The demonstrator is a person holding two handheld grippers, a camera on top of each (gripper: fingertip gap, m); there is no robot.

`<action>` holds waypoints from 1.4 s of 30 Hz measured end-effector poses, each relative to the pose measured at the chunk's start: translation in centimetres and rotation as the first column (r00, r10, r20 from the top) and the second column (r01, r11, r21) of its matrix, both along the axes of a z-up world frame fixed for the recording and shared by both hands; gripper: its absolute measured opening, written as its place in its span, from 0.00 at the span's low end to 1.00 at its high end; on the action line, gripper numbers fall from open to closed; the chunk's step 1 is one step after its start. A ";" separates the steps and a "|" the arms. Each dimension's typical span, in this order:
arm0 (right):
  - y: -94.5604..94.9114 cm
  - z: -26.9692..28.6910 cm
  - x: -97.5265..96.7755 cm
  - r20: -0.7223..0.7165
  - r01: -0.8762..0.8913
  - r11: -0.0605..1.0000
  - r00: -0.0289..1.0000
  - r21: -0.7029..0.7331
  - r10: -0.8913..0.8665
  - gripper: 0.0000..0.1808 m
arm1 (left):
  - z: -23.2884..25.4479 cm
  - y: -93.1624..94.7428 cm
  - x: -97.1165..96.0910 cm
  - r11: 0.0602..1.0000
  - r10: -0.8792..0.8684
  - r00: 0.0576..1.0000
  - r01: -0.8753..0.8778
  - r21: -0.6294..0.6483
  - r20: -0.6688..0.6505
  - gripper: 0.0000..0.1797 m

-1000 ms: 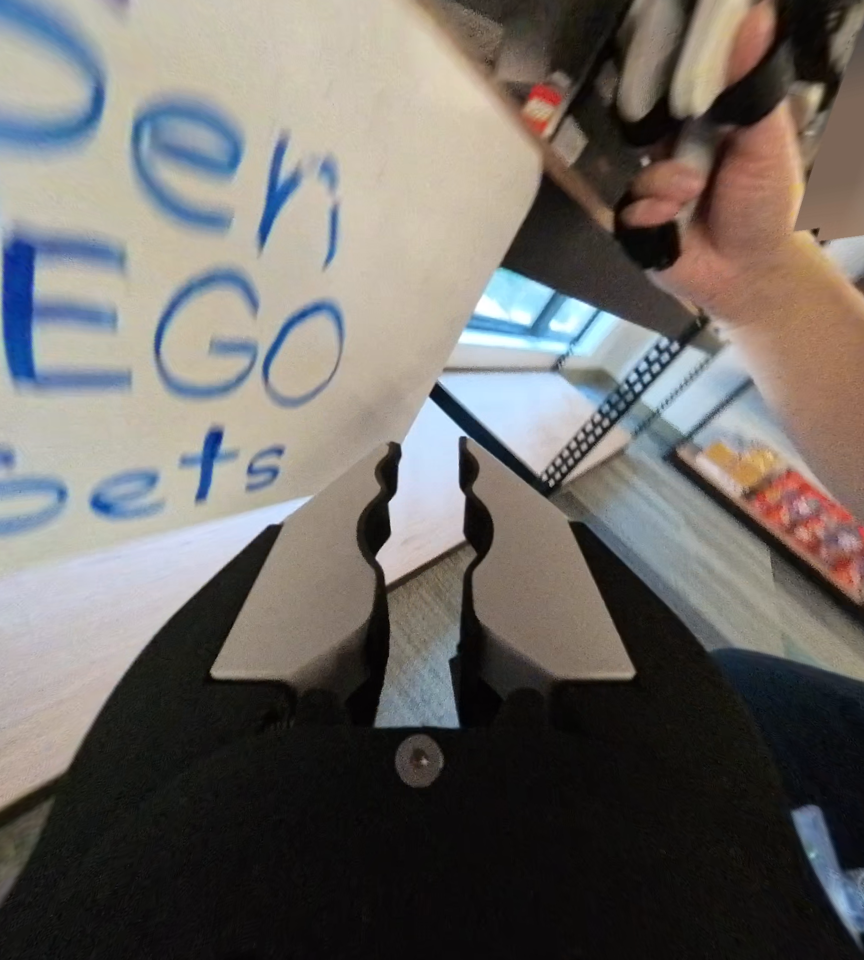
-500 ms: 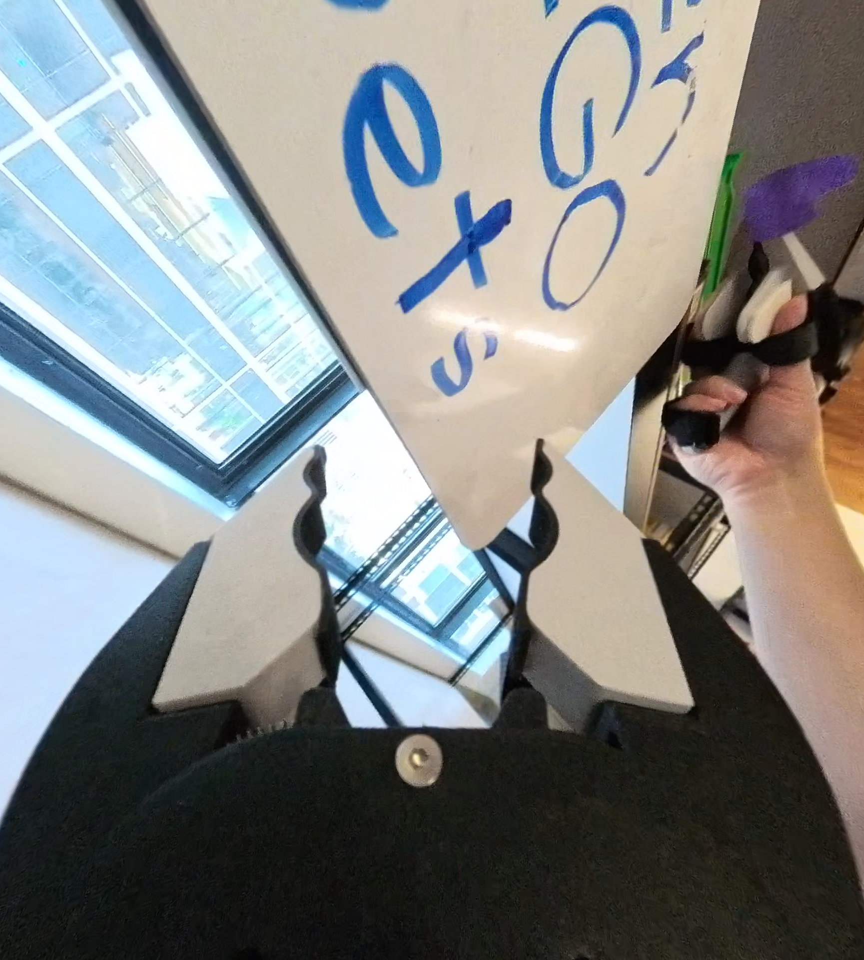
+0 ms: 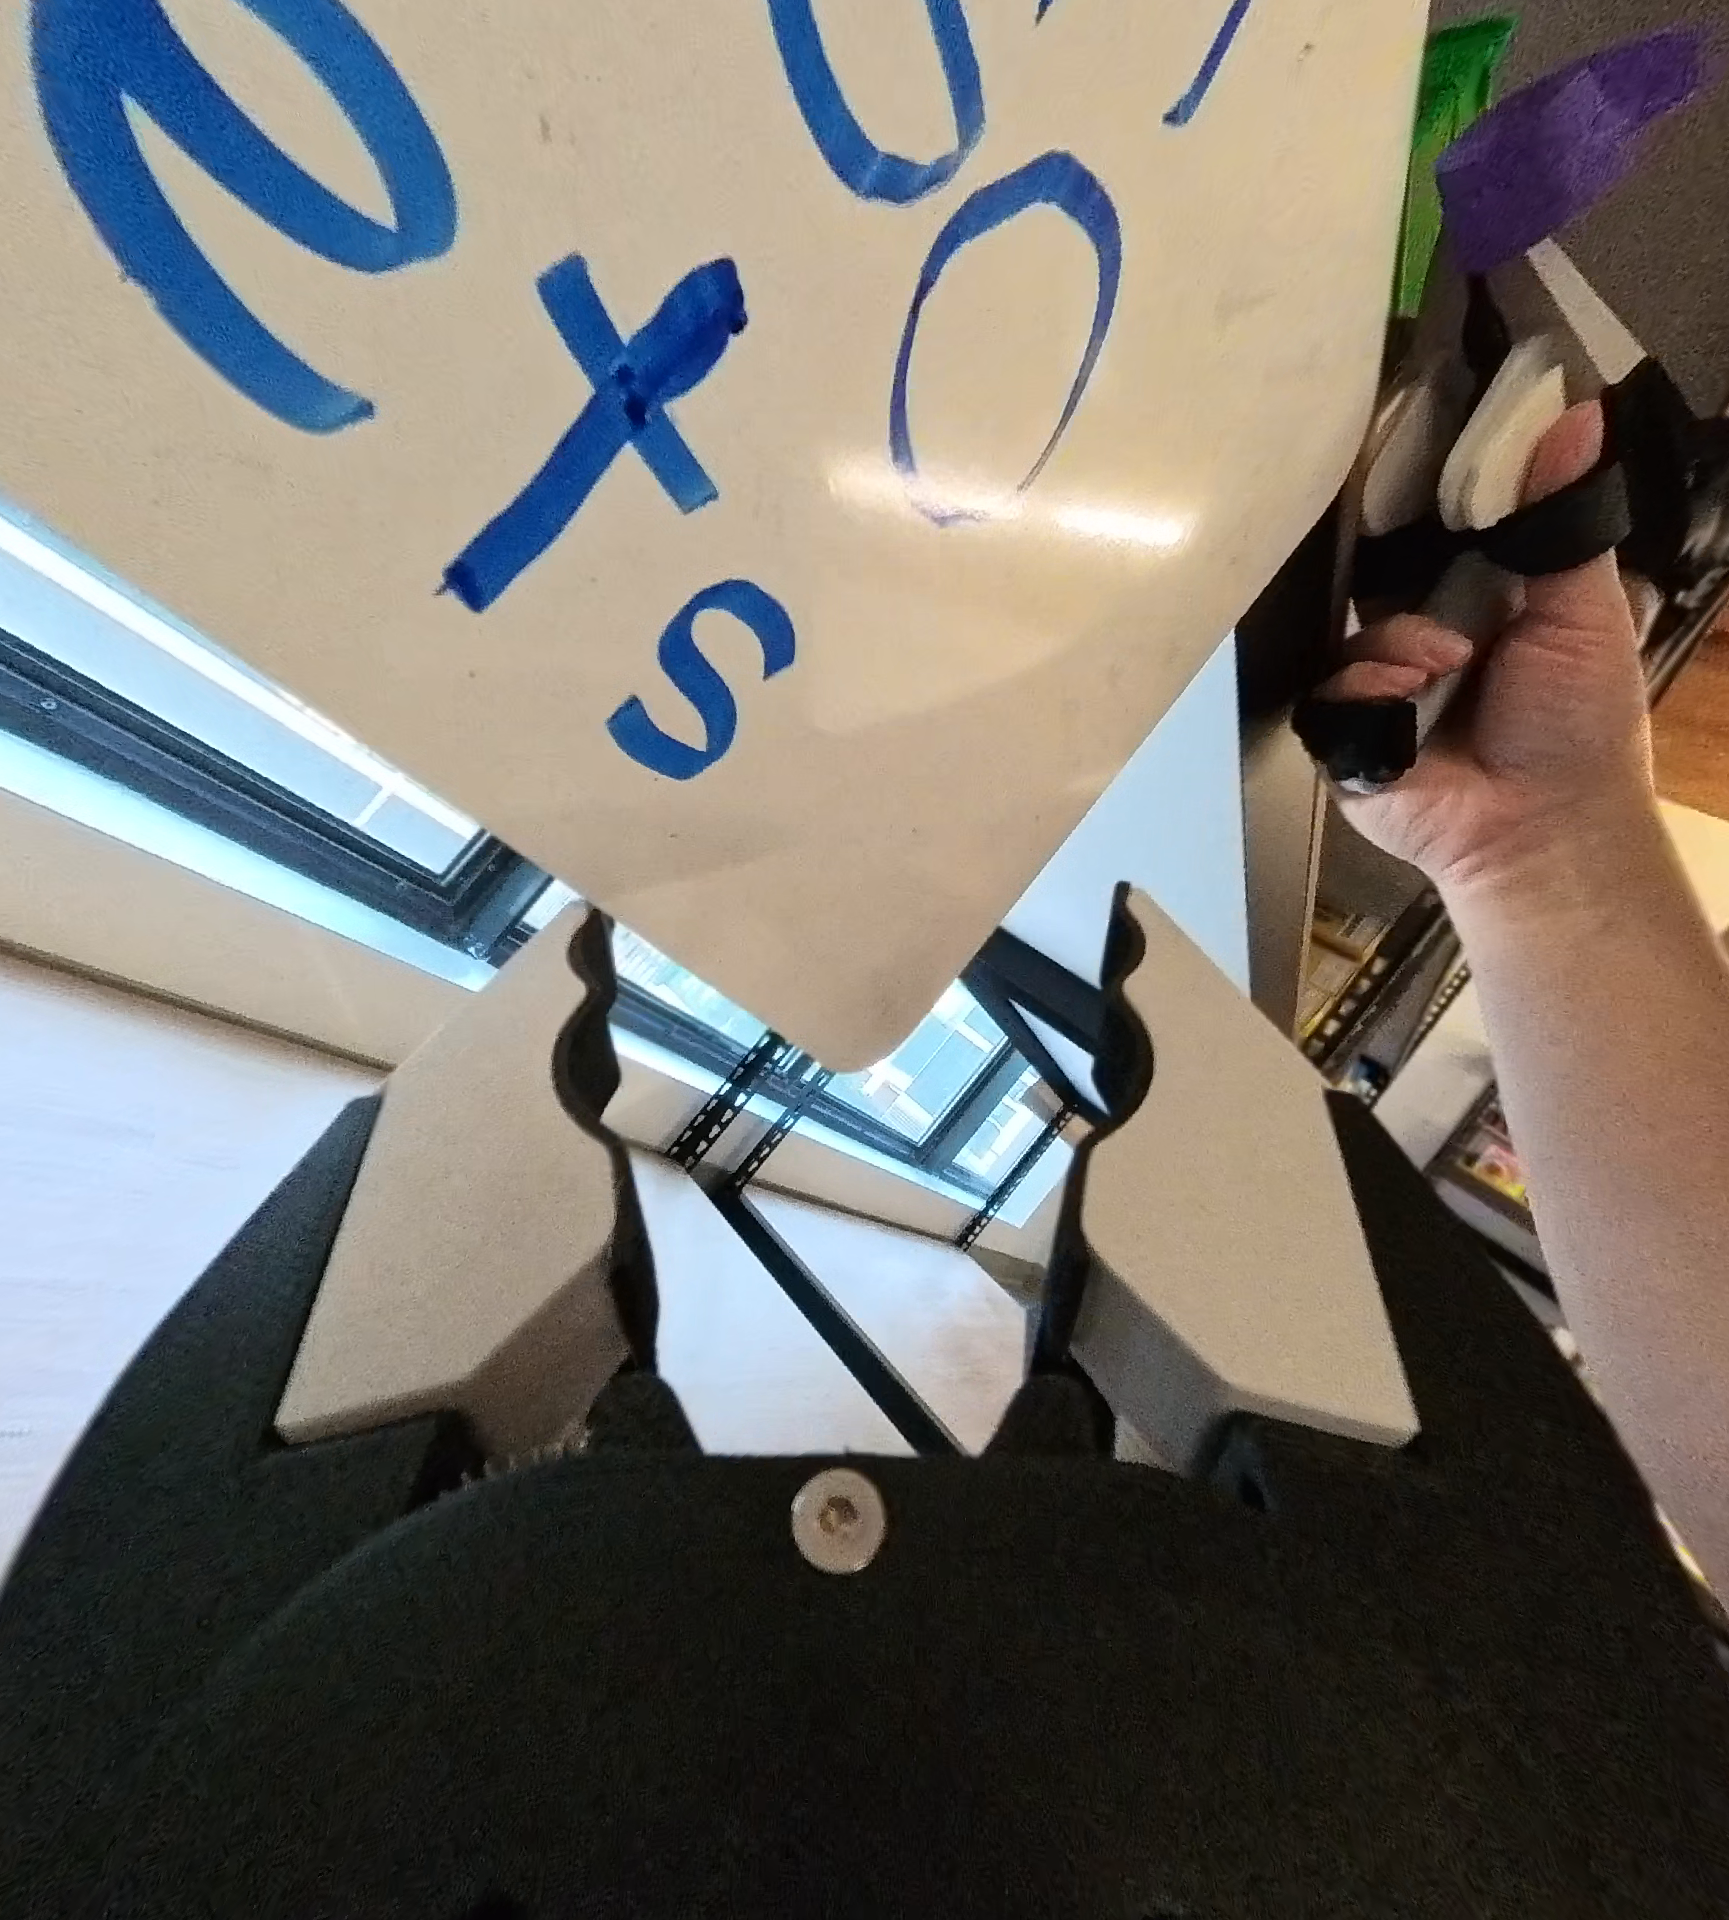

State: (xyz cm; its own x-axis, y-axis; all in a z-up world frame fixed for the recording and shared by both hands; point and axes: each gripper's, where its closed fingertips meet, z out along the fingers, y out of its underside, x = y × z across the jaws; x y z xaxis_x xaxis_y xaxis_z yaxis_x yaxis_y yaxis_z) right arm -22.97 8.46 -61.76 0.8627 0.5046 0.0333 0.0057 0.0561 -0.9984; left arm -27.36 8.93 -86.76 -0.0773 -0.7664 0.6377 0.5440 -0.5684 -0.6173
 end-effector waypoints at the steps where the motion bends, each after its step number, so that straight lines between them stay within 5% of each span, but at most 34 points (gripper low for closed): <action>1: 0.0 -0.2 -0.2 0.007 -0.014 1.000 1.000 -0.008 0.014 0.00 | 0.0 -0.2 0.0 1.000 0.005 1.000 -0.005 0.002 -0.009 0.51; 14: 0.9 -2.5 -3.0 0.330 -0.002 0.998 0.944 -0.057 0.021 0.00 | 0.1 -0.6 0.3 0.999 -0.017 0.999 0.018 0.027 -0.029 0.49; 19: 0.4 -2.7 -4.9 0.345 -0.113 0.993 0.931 -0.043 0.121 0.00 | 0.1 -0.3 0.4 1.000 -0.023 1.000 0.023 0.014 -0.014 0.49; 28: 0.8 -3.5 -4.5 0.426 -0.049 0.998 0.904 0.036 0.029 0.00 | -0.3 -0.1 0.1 1.000 -0.030 1.000 0.030 0.009 0.005 0.45; 35: 0.2 -2.5 -4.4 0.364 -0.086 0.993 0.930 0.077 0.053 0.00 | -4.6 -3.7 -0.2 0.994 -0.097 0.969 0.105 0.024 -0.228 0.29; 38: -0.3 -1.9 -4.5 0.321 -0.107 0.986 0.945 0.124 0.062 0.00 | -1.3 -4.7 -2.5 0.993 -0.013 0.967 0.042 0.110 -0.253 0.20; 42: -1.9 -2.0 -5.4 0.223 -0.166 0.973 0.966 0.163 0.127 0.00 | 10.3 -4.9 -4.6 0.986 -0.032 0.993 0.050 0.156 -0.116 0.17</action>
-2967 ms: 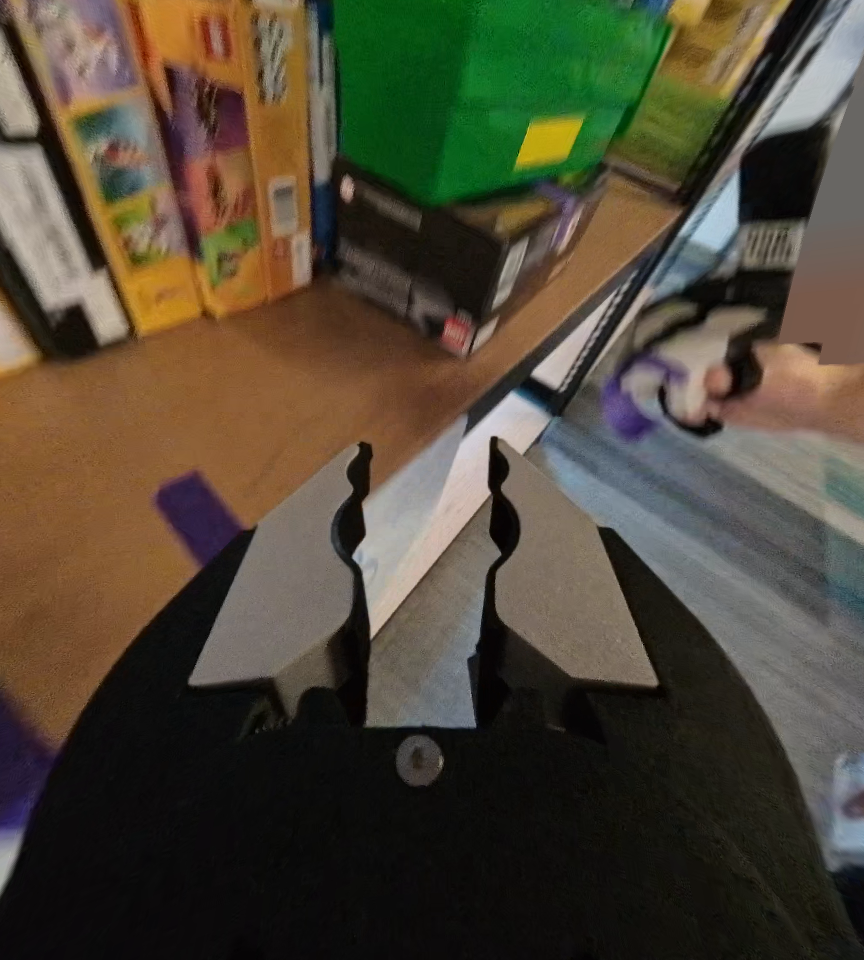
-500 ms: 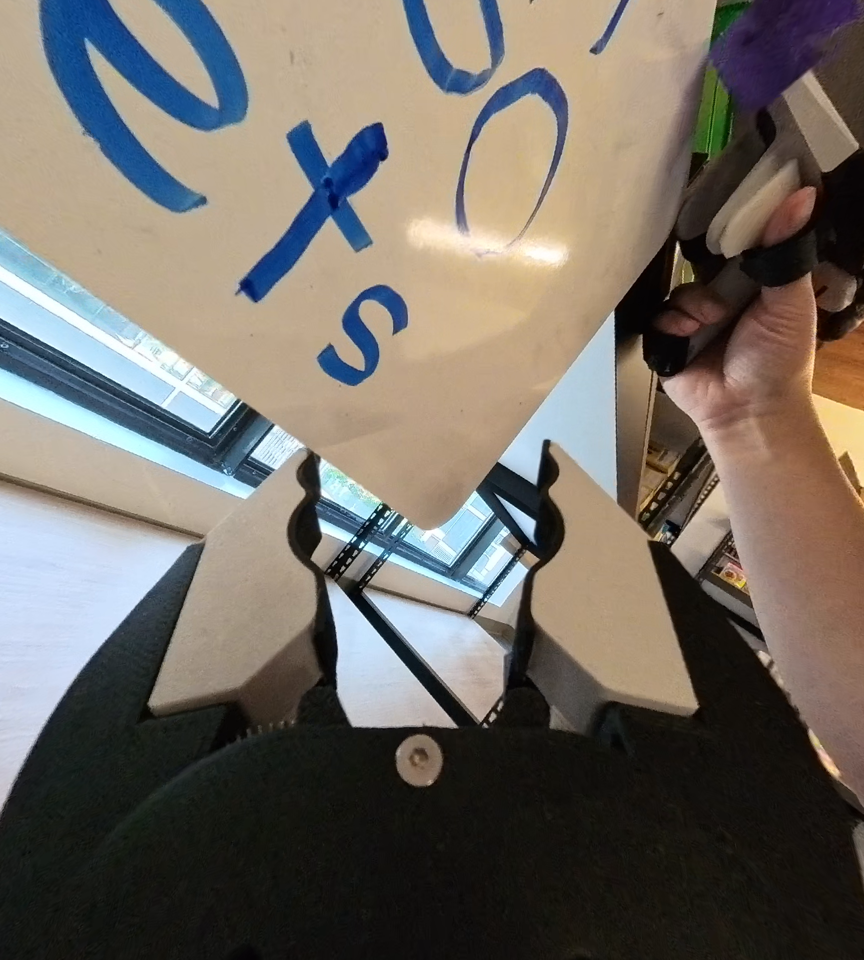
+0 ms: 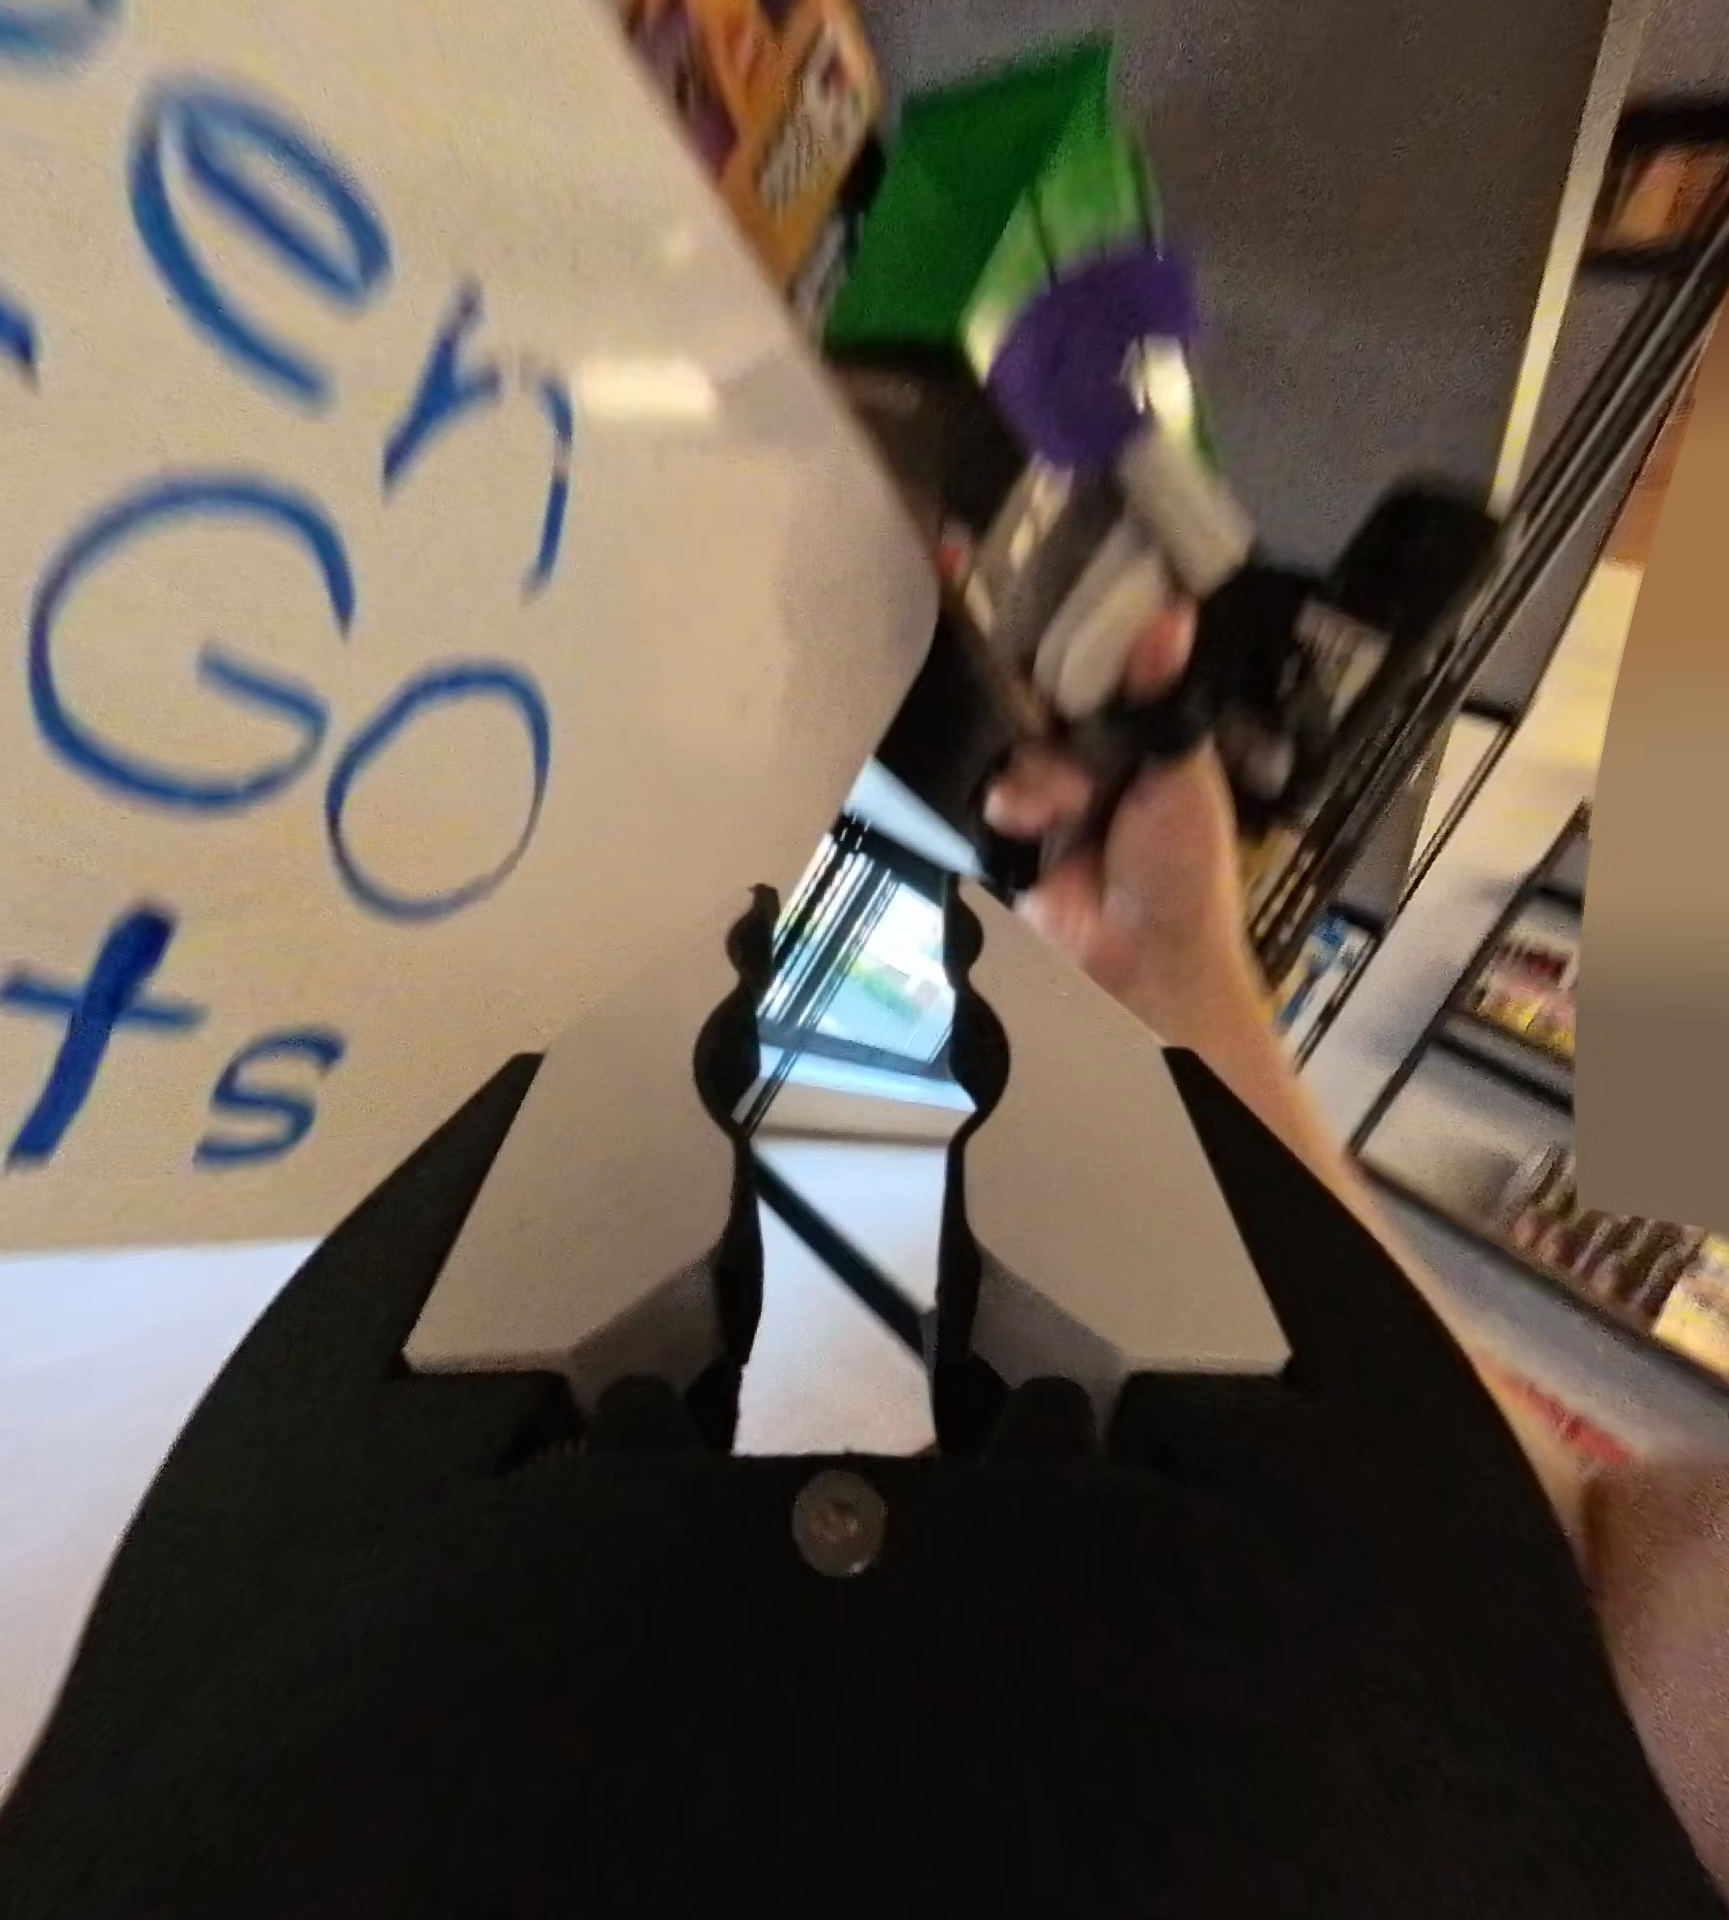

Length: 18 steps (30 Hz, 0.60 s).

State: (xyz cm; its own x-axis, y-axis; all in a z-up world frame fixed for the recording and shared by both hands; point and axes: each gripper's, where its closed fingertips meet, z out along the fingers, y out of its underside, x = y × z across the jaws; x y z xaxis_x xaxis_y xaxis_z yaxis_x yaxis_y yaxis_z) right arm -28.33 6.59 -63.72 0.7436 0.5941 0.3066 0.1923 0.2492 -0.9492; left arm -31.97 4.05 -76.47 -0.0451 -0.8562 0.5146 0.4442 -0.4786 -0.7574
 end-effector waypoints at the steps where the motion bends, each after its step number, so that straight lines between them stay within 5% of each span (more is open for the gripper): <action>1: -0.5 -0.1 -0.1 -0.018 -0.005 1.000 1.000 0.015 0.006 0.00 | 3.0 0.9 -0.7 0.999 -0.001 0.998 0.004 -0.047 0.059 0.18; 6: -2.5 0.4 -0.5 -0.152 -0.086 0.994 0.984 0.074 0.096 0.00 | 8.9 1.5 0.3 0.932 -0.268 0.958 0.285 -0.224 0.103 0.29; 9: -3.5 0.6 -1.0 -0.146 -0.142 0.984 0.977 0.105 0.157 0.00 | 10.8 0.5 0.5 0.842 -0.425 0.881 0.469 -0.266 0.208 0.27; 18: -4.2 -0.9 -1.7 -0.135 -0.207 0.974 0.966 0.094 0.219 0.00 | 9.4 -1.0 2.0 0.805 -0.544 0.832 0.554 -0.213 0.107 0.20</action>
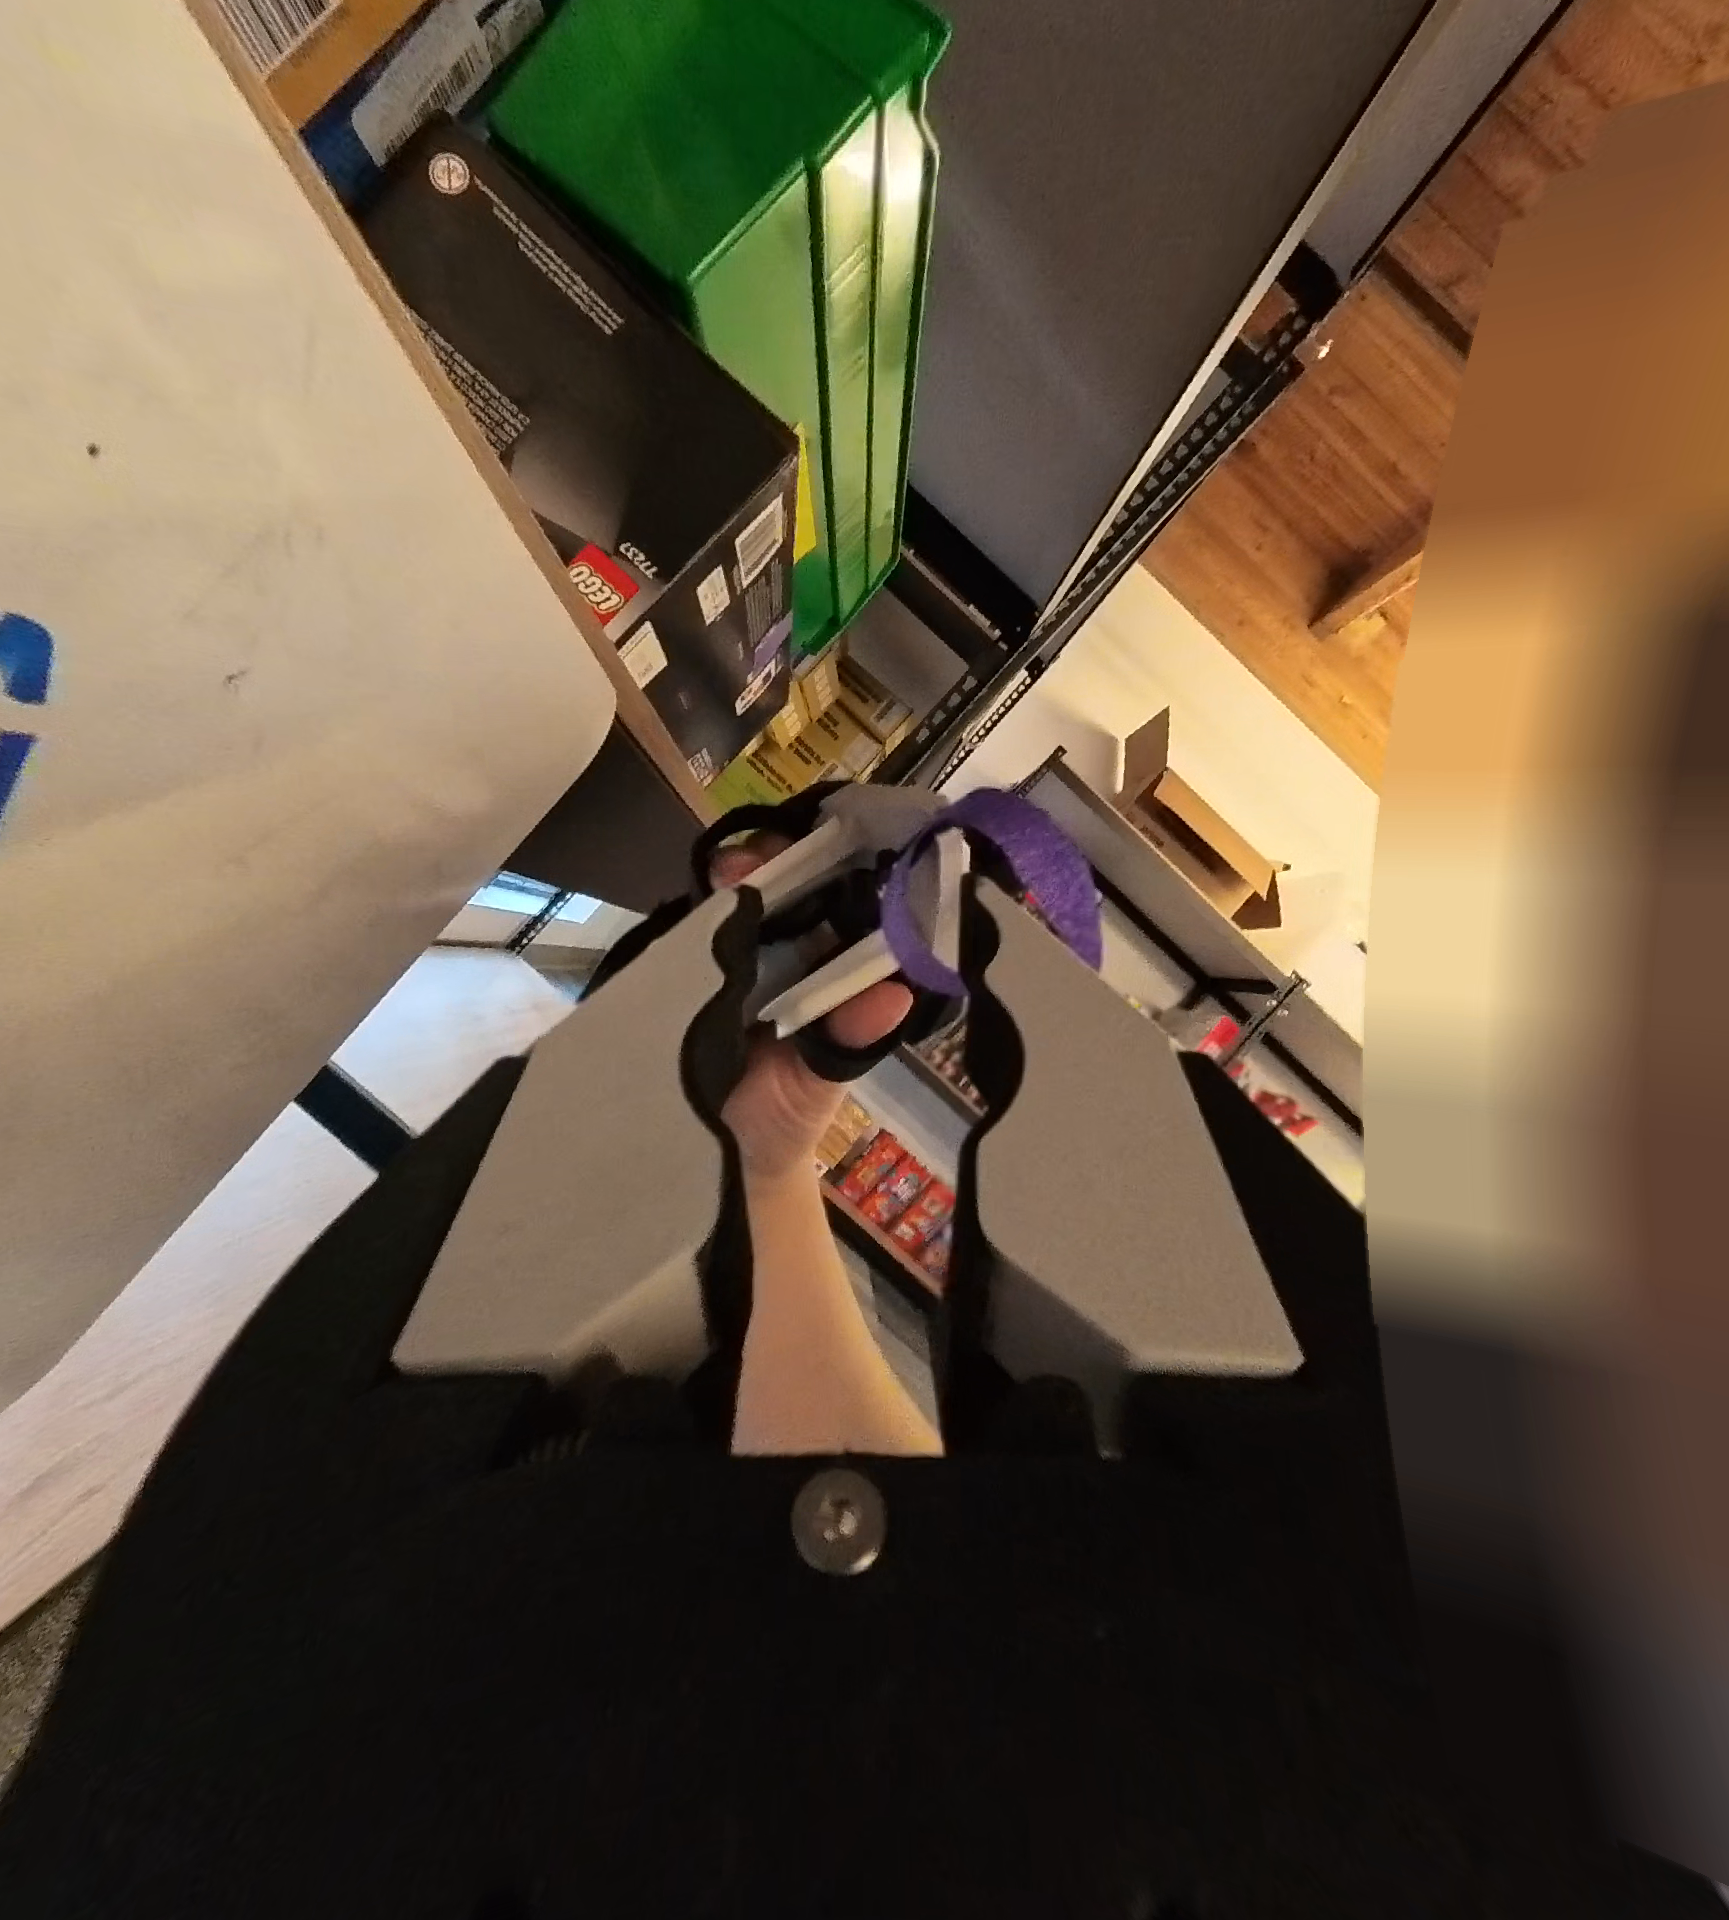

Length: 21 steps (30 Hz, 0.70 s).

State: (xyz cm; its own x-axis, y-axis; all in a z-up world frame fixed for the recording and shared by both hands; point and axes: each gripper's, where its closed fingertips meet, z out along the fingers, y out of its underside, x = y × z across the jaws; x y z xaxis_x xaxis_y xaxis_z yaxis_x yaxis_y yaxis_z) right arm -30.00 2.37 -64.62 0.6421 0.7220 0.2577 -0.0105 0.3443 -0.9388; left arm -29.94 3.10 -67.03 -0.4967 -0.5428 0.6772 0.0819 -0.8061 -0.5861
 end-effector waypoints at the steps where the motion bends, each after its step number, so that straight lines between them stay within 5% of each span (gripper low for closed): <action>1: 0.0 0.0 0.0 -0.018 -0.008 1.000 1.000 -0.008 0.008 0.00 | -0.3 -0.2 0.1 1.000 -0.006 1.000 0.006 0.018 -0.014 0.20; 5: 0.3 0.0 0.4 -0.075 -0.019 1.000 0.997 -0.024 0.017 0.00 | -1.2 -1.4 0.4 0.995 -0.050 0.997 0.055 0.089 -0.057 0.15; 7: 0.4 -0.1 0.4 -0.085 -0.025 0.999 0.996 -0.034 0.022 0.00 | -1.5 -1.7 0.3 0.989 -0.048 0.997 0.057 0.136 -0.066 0.00; 14: 1.2 -0.3 0.2 -0.095 -0.042 0.987 0.995 -0.153 0.028 0.09 | -1.7 -1.1 0.0 0.976 -0.024 0.994 0.046 0.214 -0.105 0.00; 21: 2.0 0.2 0.2 -0.040 -0.014 0.971 0.999 -0.240 0.005 0.01 | -1.7 0.2 0.1 0.955 0.016 0.990 0.027 0.294 -0.143 0.00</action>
State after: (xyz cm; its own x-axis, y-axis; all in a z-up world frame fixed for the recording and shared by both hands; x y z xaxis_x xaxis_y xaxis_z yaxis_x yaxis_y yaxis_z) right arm -29.77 4.39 -64.41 0.6409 0.7659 0.0511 -0.0503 0.1084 -0.9928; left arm -29.82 3.31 -68.72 -0.4101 -0.7264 0.5514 -0.0235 -0.5960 -0.8026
